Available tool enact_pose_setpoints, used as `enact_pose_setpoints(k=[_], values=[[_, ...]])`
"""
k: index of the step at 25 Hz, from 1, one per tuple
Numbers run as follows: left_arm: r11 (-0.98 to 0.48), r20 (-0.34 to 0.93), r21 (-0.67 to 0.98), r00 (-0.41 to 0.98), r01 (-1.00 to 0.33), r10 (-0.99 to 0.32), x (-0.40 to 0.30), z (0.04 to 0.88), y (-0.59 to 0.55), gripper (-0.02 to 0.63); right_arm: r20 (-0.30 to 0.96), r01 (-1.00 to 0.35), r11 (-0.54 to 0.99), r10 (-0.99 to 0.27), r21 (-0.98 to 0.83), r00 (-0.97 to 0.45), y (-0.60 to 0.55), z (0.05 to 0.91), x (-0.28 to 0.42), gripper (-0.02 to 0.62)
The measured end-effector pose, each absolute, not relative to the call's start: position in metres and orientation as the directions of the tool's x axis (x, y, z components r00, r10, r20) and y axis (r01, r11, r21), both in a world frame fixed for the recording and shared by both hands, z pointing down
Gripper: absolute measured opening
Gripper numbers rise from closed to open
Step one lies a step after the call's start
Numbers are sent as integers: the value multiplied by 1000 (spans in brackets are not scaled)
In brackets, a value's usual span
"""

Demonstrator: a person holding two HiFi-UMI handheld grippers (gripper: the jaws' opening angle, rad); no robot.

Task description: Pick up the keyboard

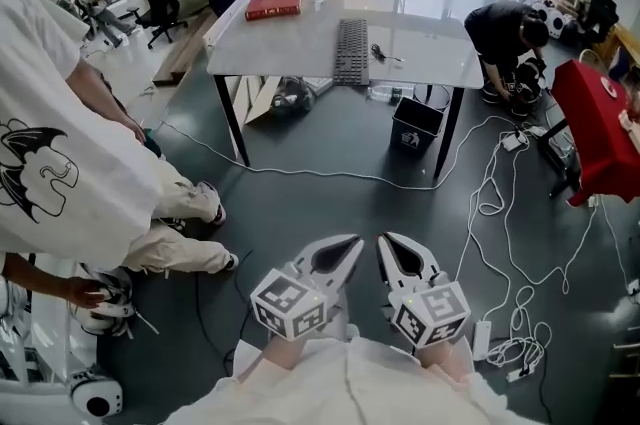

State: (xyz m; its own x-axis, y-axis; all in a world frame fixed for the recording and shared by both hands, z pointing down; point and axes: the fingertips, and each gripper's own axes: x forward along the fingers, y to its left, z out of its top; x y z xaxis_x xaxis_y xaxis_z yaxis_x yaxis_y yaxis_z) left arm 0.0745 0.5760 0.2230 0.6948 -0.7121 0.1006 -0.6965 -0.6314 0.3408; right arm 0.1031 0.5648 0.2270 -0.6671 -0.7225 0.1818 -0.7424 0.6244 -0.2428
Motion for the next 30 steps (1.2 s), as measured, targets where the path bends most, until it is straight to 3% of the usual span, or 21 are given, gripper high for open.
enact_pose_setpoints(k=[18, 30], values=[[-701, 76, 315, 753, -640, -654, 15, 206, 358, 15, 166, -815, 547, -800, -193, -577, 343, 207, 51, 32], [-724, 119, 328, 787, -606, -605, -8, 222, 315, 15, 209, -826, 524, -801, -207, -561, 297, 223, 23, 32]])
